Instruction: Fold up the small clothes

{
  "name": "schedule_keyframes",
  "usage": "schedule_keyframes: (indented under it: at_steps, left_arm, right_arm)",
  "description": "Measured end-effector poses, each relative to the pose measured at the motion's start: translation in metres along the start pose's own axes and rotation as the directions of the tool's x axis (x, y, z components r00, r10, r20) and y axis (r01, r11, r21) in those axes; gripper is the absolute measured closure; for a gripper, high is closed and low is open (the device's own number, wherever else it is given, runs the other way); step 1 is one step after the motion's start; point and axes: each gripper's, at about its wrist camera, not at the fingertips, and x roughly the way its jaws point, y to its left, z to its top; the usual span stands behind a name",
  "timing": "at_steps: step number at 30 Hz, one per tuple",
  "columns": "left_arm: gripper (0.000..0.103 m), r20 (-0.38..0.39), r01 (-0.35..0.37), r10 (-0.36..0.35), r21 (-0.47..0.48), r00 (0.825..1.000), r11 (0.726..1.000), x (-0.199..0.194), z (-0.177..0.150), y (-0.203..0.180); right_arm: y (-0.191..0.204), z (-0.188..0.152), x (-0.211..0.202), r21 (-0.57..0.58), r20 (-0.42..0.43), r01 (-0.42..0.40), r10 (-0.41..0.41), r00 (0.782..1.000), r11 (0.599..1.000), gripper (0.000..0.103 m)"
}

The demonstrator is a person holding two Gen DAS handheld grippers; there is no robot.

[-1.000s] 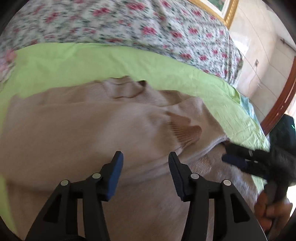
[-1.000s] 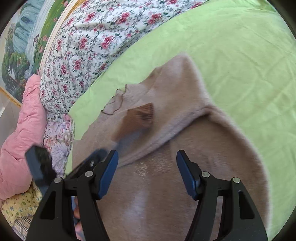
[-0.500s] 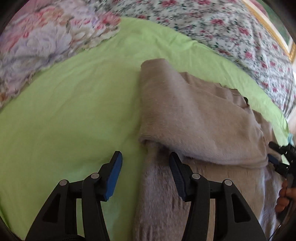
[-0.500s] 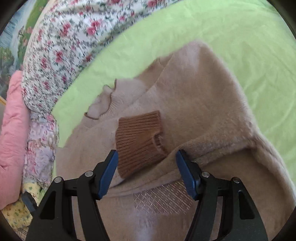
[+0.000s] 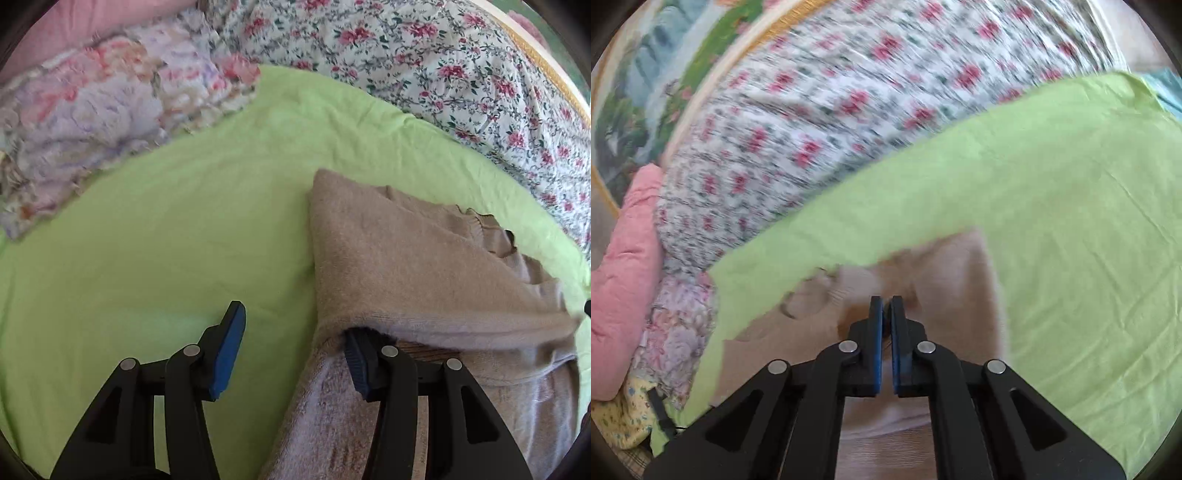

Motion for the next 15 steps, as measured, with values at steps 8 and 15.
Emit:
schedule_keyframes:
  at_steps: [8,15]
  left_arm:
    - [0.052,-0.035,0.015,-0.015,0.021,0.999,1.0,0.004,-0.001,-0.001]
    - [0.052,-0.034,0.018,-0.017,0.017,0.999,1.0,0.003,-0.003,0.0]
  right_arm:
    - [-0.004,-0.015,0.015,0.005,-0.099,0.022,-0.021,0.995,1.0,0.102]
    - [-0.002,-0.028,0.024,-0.028,-0.117,0.046,-0.049,0.992,0.999,0.026]
